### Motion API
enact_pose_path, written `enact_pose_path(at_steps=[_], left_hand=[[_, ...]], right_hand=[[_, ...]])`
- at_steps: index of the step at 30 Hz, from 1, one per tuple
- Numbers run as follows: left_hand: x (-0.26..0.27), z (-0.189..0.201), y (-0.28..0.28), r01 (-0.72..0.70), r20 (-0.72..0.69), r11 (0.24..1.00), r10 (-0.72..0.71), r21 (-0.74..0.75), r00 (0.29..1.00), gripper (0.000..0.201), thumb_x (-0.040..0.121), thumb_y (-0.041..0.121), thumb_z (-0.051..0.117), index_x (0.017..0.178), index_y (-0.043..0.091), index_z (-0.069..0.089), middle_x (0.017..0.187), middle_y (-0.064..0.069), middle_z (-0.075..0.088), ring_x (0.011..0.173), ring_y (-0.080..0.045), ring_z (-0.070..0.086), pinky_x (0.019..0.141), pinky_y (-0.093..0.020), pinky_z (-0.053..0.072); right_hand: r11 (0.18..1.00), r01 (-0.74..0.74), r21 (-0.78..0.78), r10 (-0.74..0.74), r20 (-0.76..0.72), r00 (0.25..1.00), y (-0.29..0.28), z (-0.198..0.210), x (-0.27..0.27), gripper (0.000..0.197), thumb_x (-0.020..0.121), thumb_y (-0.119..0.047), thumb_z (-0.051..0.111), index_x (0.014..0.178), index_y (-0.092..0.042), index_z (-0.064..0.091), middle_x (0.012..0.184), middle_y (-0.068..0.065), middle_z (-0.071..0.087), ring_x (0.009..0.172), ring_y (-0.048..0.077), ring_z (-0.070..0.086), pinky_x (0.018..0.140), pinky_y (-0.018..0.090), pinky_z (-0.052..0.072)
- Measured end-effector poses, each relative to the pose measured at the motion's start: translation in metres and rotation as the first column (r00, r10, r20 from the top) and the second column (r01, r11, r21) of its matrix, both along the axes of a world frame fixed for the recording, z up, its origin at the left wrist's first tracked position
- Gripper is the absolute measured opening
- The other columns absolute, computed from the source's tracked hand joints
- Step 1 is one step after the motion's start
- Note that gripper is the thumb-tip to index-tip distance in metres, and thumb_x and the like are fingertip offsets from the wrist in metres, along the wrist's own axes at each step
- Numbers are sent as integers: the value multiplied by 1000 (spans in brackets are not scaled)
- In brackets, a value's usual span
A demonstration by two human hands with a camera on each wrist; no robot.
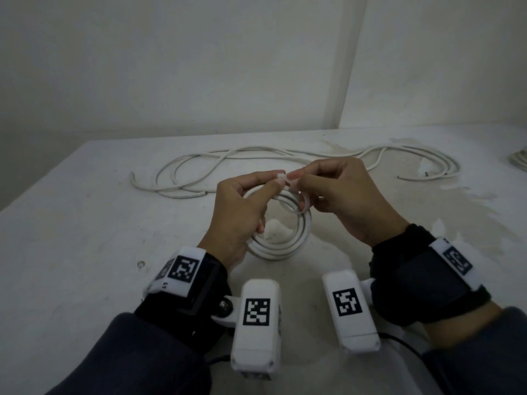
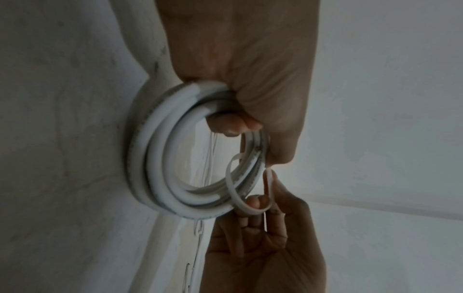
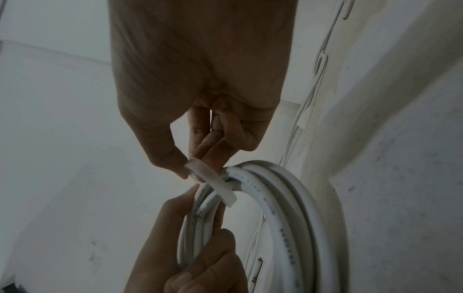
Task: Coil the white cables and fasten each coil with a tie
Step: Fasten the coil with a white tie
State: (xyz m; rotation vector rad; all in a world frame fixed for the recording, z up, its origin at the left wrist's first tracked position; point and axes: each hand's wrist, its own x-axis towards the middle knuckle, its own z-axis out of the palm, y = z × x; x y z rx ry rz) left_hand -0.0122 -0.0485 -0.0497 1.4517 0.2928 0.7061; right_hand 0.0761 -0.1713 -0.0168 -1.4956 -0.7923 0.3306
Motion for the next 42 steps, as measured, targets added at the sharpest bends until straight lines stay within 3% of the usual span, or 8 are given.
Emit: enact_pose_path(at_steps=[2, 8, 13, 22, 31, 42], left_hand=[[0, 0, 0, 1, -2, 1000, -1, 0, 1000, 16, 87, 12, 66, 100, 8, 74, 64, 2, 65, 34, -11, 34, 37, -17, 30], [-1, 0, 0, -4, 3, 1000, 4, 1, 1000, 15, 87, 11, 65, 99, 9, 74, 60, 5, 64, 33, -10, 34, 37, -17, 30], [-1, 1, -1, 1, 7, 1000, -1, 25, 1000, 15, 88, 10, 65, 100, 10, 73, 60, 8, 64, 32, -8, 34, 36, -16, 30], [0, 1, -1, -5, 9, 999, 5, 45, 1000, 13, 88, 10, 65, 98, 9, 74, 55, 6, 62, 31, -9, 33, 36, -17, 29], [0, 2, 0, 12, -24, 1000, -12, 22, 1000, 9, 88, 14, 65, 97, 11, 67, 49, 8, 55, 33, -9, 32, 36, -17, 28], [1, 2, 0, 19, 7, 999, -20, 29, 1000, 17, 83, 17, 71, 77, 12, 57, 47, -1, 48, 33, -12, 28, 36, -19, 26]], right_hand=[[1000, 6, -7, -6, 0, 1000, 0, 0, 0, 12, 80, 4, 64, 73, -3, 71, 51, 7, 61, 40, 12, 50, 41, 16, 31], [1000, 26, 1, -26, 2, 1000, 1, 0, -1, 10, 80, 6, 64, 80, 0, 71, 48, 1, 60, 39, 9, 49, 40, 15, 32], [1000, 7, -2, -7, -16, 1000, 0, -1, 0, 6, 79, 8, 65, 80, 5, 71, 48, 4, 59, 37, 9, 46, 40, 15, 32], [999, -2, 37, 1, 13, 1000, 2, -1, -1, 11, 79, -2, 72, 89, -6, 71, 51, 9, 61, 41, 12, 48, 44, 16, 36], [1000, 3, -9, -2, 93, 996, 3, -1, -1, 18, 83, -7, 72, 100, -3, 72, 52, 3, 58, 40, 1, 46, 47, 10, 36], [1000, 3, 10, -4, 68, 998, 4, -4, 1, 6, 81, -1, 71, 86, -3, 69, 48, -4, 60, 39, 2, 50, 45, 11, 37]])
